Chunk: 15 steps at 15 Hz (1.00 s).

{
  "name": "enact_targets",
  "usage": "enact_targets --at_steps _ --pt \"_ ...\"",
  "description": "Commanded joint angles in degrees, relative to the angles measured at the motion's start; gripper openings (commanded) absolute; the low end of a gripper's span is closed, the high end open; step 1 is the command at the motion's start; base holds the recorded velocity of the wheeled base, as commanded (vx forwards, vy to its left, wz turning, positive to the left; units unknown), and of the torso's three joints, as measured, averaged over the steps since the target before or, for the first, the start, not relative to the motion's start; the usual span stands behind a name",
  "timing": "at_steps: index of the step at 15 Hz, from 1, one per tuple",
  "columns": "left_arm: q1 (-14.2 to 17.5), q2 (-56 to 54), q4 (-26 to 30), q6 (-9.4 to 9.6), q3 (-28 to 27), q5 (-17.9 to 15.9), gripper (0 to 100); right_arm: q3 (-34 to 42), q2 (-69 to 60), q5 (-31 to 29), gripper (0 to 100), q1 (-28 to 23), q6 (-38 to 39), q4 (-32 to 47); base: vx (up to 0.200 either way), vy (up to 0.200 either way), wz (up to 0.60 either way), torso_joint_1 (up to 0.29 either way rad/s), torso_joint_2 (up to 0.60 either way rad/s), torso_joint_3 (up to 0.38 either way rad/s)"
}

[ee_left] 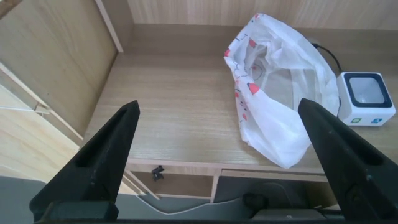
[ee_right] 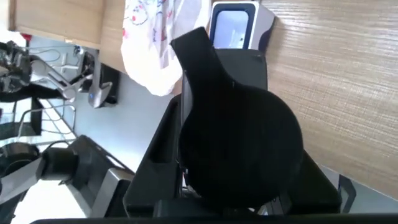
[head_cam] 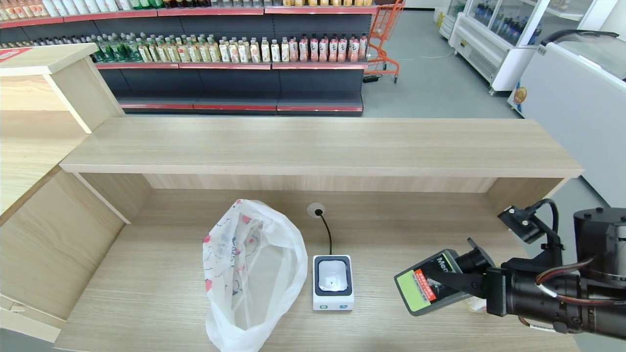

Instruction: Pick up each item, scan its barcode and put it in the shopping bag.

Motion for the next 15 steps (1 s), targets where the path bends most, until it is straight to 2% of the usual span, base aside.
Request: enact_targets --at_steps 1,3,5,10,15 --pt "0.00 -0.02 -0.01 0.06 -0.01 0.02 100 -1.91 5.09 -3.17 0 0.20 -0.10 -0.09 0.000 0.200 0.00 0.012 0.00 0.002" --pt "0.00 -0.02 -0.01 0.06 -0.01 0.02 100 -4.11 9.31 -6.25 0 0.29 -0.10 -0.09 0.000 0.200 0.00 -0.005 0.00 0.005" --pt "0.00 -0.02 -0.01 0.06 -0.01 0.02 100 -6.22 12.82 -8.10 0 1.17 -0.10 -0.09 0.000 0.000 0.00 0.000 0.00 0.000" --pt "0.00 -0.02 -0.01 0.06 -0.01 0.02 100 -9.30 20.91 -8.18 0 3.37 -2.56 -0.27 0.000 0.000 0.00 0.000 0.00 0.000" --pt "0.00 -0.02 -0.01 0.06 -0.01 0.02 100 -12.37 26.80 -9.24 0 4.42 -5.11 -4.14 0.000 0.000 0.00 0.000 0.00 0.000"
